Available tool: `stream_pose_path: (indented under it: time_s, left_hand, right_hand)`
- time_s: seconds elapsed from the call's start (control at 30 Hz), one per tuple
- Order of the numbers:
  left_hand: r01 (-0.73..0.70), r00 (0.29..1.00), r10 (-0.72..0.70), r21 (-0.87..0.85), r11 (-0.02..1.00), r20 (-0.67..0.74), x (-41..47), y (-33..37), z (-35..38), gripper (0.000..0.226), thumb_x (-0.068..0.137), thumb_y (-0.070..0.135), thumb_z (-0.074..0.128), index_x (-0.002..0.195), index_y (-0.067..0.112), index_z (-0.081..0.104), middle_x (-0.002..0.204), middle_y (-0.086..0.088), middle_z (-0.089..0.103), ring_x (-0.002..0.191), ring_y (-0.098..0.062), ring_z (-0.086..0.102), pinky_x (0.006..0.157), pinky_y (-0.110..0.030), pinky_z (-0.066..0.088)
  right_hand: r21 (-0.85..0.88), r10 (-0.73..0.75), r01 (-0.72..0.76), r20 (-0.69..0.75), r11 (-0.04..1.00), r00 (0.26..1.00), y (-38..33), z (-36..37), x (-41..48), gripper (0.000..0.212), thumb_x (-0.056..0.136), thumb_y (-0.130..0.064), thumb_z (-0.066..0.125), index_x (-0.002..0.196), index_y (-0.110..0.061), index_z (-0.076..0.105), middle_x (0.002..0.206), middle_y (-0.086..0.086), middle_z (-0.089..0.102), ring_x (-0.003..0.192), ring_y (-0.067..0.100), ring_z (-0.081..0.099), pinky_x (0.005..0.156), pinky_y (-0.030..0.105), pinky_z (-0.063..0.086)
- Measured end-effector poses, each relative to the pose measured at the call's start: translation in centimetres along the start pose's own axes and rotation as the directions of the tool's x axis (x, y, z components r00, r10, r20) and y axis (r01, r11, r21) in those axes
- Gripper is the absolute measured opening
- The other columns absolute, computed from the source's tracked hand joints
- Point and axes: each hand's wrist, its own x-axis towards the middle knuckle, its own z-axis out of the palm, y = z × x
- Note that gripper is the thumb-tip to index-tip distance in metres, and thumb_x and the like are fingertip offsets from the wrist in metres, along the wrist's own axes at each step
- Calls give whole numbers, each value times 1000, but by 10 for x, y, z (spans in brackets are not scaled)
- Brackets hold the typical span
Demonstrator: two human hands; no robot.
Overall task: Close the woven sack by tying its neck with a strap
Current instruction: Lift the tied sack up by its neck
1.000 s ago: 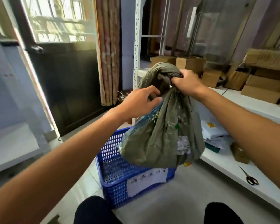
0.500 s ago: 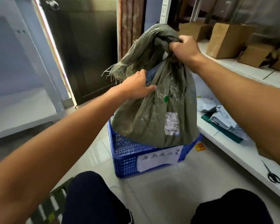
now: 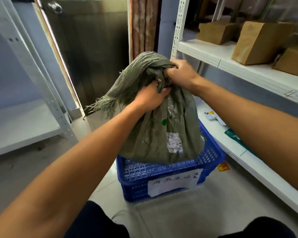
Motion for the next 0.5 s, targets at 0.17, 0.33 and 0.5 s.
stream_pose_path:
  time_s: [0.17,0.33,0.5]
  left_hand:
    - [37,997,-41,49,998,66,0,-29,31,51,97,54,47,134,19,57,132,-13,64,120,-36,59,98,-42,48]
    - [-59,964,116,234,971,-240,2,-63,49,32,91,44,57,89,13,65,93,-8,68,83,-30,63,69,-35,45]
    - [-171,873,260,242,955,-412,12,-99,66,44,83,40,63,113,8,56,108,-10,54,90,-20,54,70,-27,42]
  right_hand:
    - [-31,119,-118,58,993,991,55,22,9,41,61,-33,53,94,-16,73,98,10,75,99,30,69,91,48,57]
    - [8,269,-269,-21,963,963,110,30,11,30,68,-25,51,86,-15,72,85,-1,70,86,20,64,86,41,56]
    - [-61,319,-322,-52,945,946,165,40,12,37,65,-30,48,88,-11,70,85,4,67,89,27,64,86,44,55]
